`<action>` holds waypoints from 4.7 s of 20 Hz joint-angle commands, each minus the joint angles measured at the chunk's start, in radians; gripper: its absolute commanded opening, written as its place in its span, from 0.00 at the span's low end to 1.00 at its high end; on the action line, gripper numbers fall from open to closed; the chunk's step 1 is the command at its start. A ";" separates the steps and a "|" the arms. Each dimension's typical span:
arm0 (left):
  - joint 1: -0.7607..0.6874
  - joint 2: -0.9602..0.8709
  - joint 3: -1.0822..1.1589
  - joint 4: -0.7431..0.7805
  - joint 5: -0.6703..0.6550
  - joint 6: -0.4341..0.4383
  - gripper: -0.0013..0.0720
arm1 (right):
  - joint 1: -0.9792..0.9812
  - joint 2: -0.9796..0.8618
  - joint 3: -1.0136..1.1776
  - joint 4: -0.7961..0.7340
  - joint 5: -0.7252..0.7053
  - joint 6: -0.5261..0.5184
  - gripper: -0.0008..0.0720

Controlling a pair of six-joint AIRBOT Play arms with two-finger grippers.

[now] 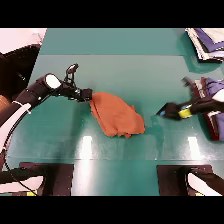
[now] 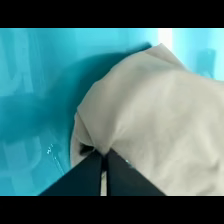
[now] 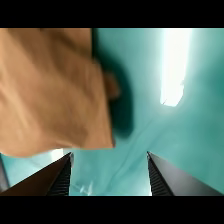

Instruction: Fold the shirts.

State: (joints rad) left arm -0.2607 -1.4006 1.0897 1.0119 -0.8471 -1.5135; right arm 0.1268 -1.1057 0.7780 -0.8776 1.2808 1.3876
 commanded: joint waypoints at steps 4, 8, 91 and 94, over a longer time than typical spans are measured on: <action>0.001 0.000 0.018 0.017 -0.041 0.005 0.06 | 0.246 -0.219 -0.121 0.199 -0.228 -0.092 0.70; 0.001 0.026 0.019 0.032 -0.050 0.003 0.05 | 0.271 -0.241 -0.034 0.193 -0.227 -0.170 0.03; 0.176 0.681 0.647 0.223 -0.142 0.120 0.05 | 0.008 0.158 1.200 -0.353 0.190 0.099 0.03; 0.176 0.690 0.795 0.223 -0.168 0.093 0.05 | -0.024 0.172 1.315 -0.353 0.209 0.098 0.03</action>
State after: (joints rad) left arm -0.0875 -0.7506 1.7454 1.2194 -1.0008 -1.3918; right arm 0.1322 -0.9607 1.9865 -1.2213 1.4765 1.4891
